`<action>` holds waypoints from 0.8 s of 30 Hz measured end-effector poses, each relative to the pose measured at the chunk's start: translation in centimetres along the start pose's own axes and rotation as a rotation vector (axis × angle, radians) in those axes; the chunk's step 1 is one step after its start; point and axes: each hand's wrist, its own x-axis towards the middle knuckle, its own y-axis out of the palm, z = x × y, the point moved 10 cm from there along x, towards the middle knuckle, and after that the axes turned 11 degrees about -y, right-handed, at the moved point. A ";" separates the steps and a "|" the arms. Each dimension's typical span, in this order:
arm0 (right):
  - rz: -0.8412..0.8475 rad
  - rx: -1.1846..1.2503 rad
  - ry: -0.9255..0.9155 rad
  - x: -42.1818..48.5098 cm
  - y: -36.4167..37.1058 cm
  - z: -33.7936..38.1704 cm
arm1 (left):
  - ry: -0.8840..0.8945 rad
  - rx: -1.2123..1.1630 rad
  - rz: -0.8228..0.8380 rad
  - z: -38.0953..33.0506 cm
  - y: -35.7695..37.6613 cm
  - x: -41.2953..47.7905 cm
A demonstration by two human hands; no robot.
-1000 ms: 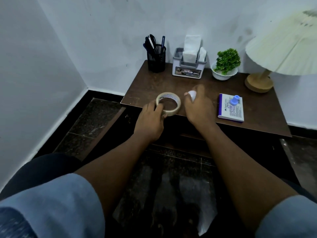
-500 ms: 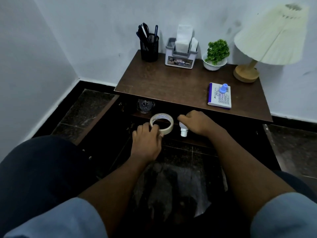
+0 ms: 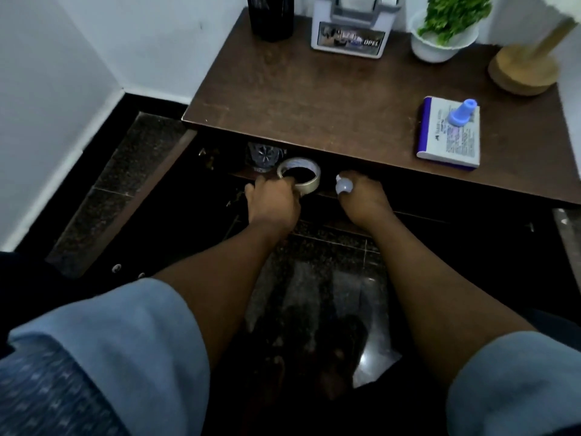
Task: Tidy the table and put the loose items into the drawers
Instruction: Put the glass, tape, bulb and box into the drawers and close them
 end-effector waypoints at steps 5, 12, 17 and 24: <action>-0.117 0.082 0.026 1.0 1.0 -0.6 | -0.023 -0.001 0.011 -0.5 1.5 2.2; -0.178 0.138 0.096 1.7 2.1 -2.7 | -0.097 -0.073 0.020 -1.2 3.3 3.2; -0.246 0.120 0.203 1.9 2.2 -3.9 | -0.113 -0.052 0.024 -1.8 3.8 3.9; -0.232 0.119 0.225 2.2 2.0 -4.0 | -0.108 -0.039 0.025 -1.8 4.3 3.5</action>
